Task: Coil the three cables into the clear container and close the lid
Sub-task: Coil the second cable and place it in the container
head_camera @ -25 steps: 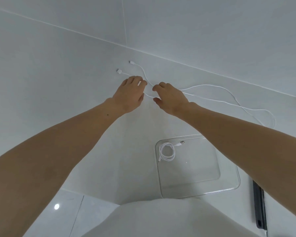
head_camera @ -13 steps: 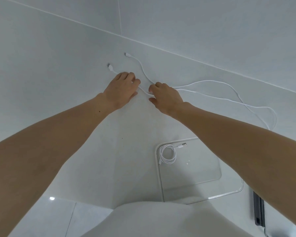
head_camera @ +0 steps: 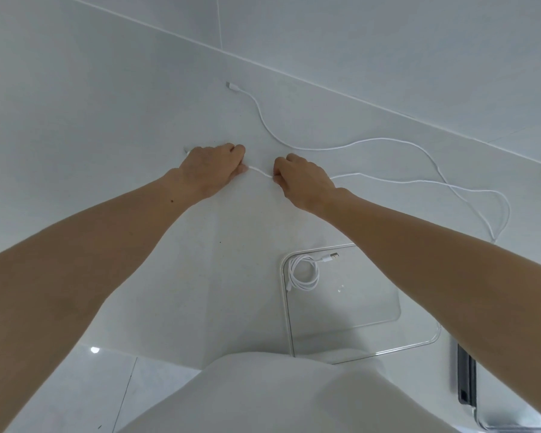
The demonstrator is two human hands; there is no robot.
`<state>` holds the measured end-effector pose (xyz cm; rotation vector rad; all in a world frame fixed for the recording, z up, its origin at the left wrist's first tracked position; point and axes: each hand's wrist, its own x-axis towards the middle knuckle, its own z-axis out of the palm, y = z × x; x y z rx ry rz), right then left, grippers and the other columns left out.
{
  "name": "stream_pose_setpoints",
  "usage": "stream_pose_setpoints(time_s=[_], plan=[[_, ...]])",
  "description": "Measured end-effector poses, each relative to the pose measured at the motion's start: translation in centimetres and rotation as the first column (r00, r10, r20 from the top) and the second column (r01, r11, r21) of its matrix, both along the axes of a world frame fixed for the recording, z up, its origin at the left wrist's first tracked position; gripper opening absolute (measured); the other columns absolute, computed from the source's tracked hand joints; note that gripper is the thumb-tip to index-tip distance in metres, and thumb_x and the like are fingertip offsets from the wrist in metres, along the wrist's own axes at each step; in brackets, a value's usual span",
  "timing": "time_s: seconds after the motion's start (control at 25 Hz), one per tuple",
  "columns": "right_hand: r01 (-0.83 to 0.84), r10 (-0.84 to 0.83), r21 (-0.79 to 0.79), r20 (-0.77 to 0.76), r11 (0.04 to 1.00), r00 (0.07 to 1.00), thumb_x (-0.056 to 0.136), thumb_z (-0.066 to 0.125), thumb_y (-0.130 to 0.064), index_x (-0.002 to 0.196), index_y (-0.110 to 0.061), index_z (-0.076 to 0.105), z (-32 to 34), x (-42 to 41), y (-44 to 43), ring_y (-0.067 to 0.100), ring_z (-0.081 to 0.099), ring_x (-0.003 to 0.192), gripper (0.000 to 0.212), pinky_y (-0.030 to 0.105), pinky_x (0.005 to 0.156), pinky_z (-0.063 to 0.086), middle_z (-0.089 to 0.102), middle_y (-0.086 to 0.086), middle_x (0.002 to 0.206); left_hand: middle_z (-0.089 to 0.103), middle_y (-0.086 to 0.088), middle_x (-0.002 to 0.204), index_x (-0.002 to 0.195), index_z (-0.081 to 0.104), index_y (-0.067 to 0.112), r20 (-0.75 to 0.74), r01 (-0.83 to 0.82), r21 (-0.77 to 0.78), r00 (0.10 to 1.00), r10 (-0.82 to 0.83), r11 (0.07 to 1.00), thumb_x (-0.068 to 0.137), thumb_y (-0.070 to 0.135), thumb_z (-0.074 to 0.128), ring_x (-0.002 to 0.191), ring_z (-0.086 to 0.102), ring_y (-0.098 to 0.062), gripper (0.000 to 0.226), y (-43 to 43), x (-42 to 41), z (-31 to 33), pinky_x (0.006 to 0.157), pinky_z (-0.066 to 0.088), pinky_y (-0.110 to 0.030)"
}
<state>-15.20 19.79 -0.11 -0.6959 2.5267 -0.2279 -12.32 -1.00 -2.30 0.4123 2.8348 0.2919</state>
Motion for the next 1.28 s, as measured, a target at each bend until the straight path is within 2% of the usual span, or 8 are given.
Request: stream_pose_setpoints(time_s=[0.2, 0.36, 0.56, 0.76, 0.84, 1.04, 1.16, 1.28], plan=[[0.072, -0.075, -0.083, -0.038, 0.994, 0.996, 0.103, 0.041, -0.021, 0.108, -0.008, 0.055, 1.6, 0.5, 1.2, 0.038, 0.058, 0.084, 0.019, 0.043, 0.072, 0.049, 0.053, 0.013, 0.108, 0.05, -0.006, 0.069, 0.089, 0.04, 0.012, 0.08, -0.053, 0.036, 0.996, 0.05, 0.998, 0.104, 0.036, 0.027, 0.06, 0.05, -0.031, 0.031, 0.7, 1.6, 1.4, 0.057, 0.04, -0.037], [0.172, -0.189, -0.215, -0.061, 0.961, 0.98, 0.103, 0.039, -0.019, 0.105, -0.009, 0.051, 4.0, 0.9, 2.8, 0.035, 0.057, 0.086, 0.016, 0.042, 0.072, 0.047, 0.06, 0.01, 0.103, 0.049, -0.003, 0.062, 0.09, 0.042, 0.009, 0.05, -0.103, 0.222, 0.994, 0.094, 0.97, 0.104, 0.035, 0.029, 0.057, 0.05, -0.03, 0.032, 2.3, 3.1, 3.0, 0.058, 0.046, -0.043], [0.247, -0.298, -0.399, -0.069, 0.883, 0.952, 0.099, 0.038, -0.014, 0.102, -0.013, 0.05, 8.1, 1.7, 5.5, 0.028, 0.061, 0.078, 0.012, 0.042, 0.072, 0.053, 0.066, 0.001, 0.086, 0.046, 0.011, 0.058, 0.092, 0.048, 0.006, 0.039, -0.202, 0.484, 0.977, 0.21, 0.851, 0.105, 0.03, 0.035, 0.051, 0.044, -0.013, 0.031, 5.8, 4.3, 5.9, 0.054, 0.034, -0.032], [0.265, -0.398, -0.565, -0.124, 0.781, 0.909, 0.099, 0.042, -0.016, 0.102, -0.01, 0.052, 11.7, 2.9, 8.3, 0.027, 0.062, 0.075, 0.012, 0.045, 0.069, 0.053, 0.063, -0.003, 0.079, 0.047, 0.013, 0.054, 0.086, 0.049, 0.013, 0.024, -0.2, 0.667, 0.969, 0.247, 0.718, 0.104, 0.027, 0.038, 0.048, 0.042, -0.011, 0.025, 9.6, 6.0, 8.8, 0.055, 0.038, -0.031], [0.264, -0.434, -0.615, -0.142, 0.743, 0.89, 0.1, 0.042, -0.019, 0.101, -0.01, 0.052, 13.1, 3.6, 9.6, 0.024, 0.063, 0.074, 0.013, 0.043, 0.067, 0.051, 0.063, -0.004, 0.077, 0.044, 0.011, 0.055, 0.084, 0.048, 0.014, 0.035, -0.199, 0.711, 0.968, 0.249, 0.675, 0.104, 0.027, 0.038, 0.049, 0.04, -0.018, 0.027, 11.3, 7.1, 10.2, 0.055, 0.039, -0.032], [0.252, -0.506, -0.712, -0.166, 0.656, 0.847, 0.1, 0.044, -0.018, 0.101, -0.008, 0.054, 16.1, 5.4, 13.3, -0.003, 0.055, 0.062, 0.014, 0.028, 0.062, 0.043, 0.058, -0.015, 0.073, 0.046, 0.011, 0.056, 0.074, 0.044, 0.021, 0.082, -0.22, 0.777, 0.964, 0.251, 0.59, 0.104, 0.029, 0.039, 0.053, 0.037, -0.018, 0.031, 16.6, 10.1, 14.1, 0.053, 0.037, -0.03], [0.24, -0.546, -0.765, -0.169, 0.597, 0.821, 0.1, 0.045, -0.016, 0.101, -0.009, 0.055, 17.9, 6.5, 15.8, -0.003, 0.058, 0.067, 0.013, 0.026, 0.063, 0.044, 0.058, -0.016, 0.074, 0.049, 0.003, 0.058, 0.07, 0.041, 0.029, 0.071, -0.202, 0.771, 0.97, 0.234, 0.603, 0.104, 0.03, 0.04, 0.052, 0.039, -0.016, 0.034, 20.0, 11.9, 16.7, 0.053, 0.038, -0.028], [0.23, -0.576, -0.804, -0.164, 0.548, 0.801, 0.1, 0.045, -0.017, 0.101, -0.009, 0.056, 19.5, 7.3, 18.4, 0.004, 0.062, 0.072, 0.013, 0.025, 0.065, 0.046, 0.058, -0.016, 0.075, 0.05, 0.006, 0.057, 0.073, 0.046, 0.021, 0.06, -0.169, 0.765, 0.979, 0.192, 0.622, 0.104, 0.03, 0.04, 0.052, 0.041, -0.016, 0.033, 23.7, 13.9, 18.8, 0.052, 0.039, -0.028]])
